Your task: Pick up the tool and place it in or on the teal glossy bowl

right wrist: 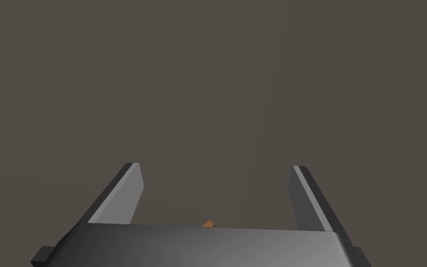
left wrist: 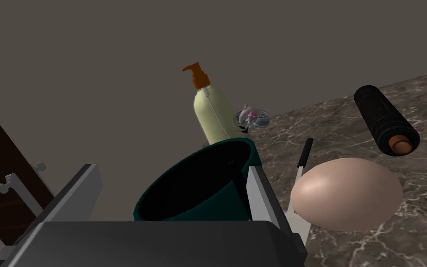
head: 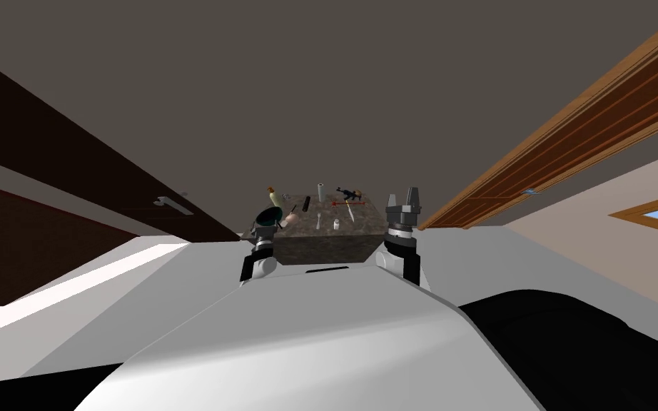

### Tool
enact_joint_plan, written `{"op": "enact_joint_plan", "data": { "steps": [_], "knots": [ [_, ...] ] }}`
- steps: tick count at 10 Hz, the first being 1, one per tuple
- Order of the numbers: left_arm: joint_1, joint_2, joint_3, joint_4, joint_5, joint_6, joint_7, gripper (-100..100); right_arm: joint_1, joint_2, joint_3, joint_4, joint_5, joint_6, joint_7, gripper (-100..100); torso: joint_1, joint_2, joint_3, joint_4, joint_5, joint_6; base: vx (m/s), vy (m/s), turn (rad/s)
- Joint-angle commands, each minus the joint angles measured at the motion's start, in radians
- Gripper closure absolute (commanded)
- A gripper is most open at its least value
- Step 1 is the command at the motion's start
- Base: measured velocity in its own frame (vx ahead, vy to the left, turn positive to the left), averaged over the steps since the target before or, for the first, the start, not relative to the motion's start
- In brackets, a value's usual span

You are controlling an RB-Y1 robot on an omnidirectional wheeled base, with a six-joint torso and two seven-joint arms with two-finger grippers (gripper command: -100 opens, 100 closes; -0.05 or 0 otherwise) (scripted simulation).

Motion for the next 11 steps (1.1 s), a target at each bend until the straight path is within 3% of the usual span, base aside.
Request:
{"op": "enact_joint_plan", "data": {
  "steps": [1,4,5,7,11],
  "knots": [
    [-0.009,-0.015,0.004,0.034,0.035,0.001,0.03,-100,0.0,0.0,0.0,0.0,0.0,0.0,0.0,0,0.0,0.0,0.0,0.0,0.0,0.0,0.052,-0.022,0.001],
    [-0.021,-0.054,0.011,0.087,0.091,0.001,0.076,-100,0.0,0.0,0.0,0.0,0.0,0.0,0.0,0,0.001,0.001,0.0,0.0,0.0,0.0,0.046,-0.013,0.005],
    [-0.021,-0.054,0.011,0.087,0.091,0.001,0.076,-100,0.0,0.0,0.0,0.0,0.0,0.0,0.0,0,0.001,0.001,0.0,0.0,0.0,0.0,0.031,0.002,0.0],
    [-0.03,-0.122,0.017,0.126,0.131,0.0,0.11,-100,0.0,0.0,0.0,0.0,0.0,0.0,0.0,0,0.002,0.001,0.001,0.0,0.0,0.0,0.043,0.002,0.006],
    [-0.036,-0.225,0.022,0.149,0.156,0.0,0.13,-100,0.0,0.0,0.0,0.0,0.0,0.0,0.0,0,0.002,0.002,0.001,0.0,0.0,0.0,0.026,0.005,0.003]
  ]
}}
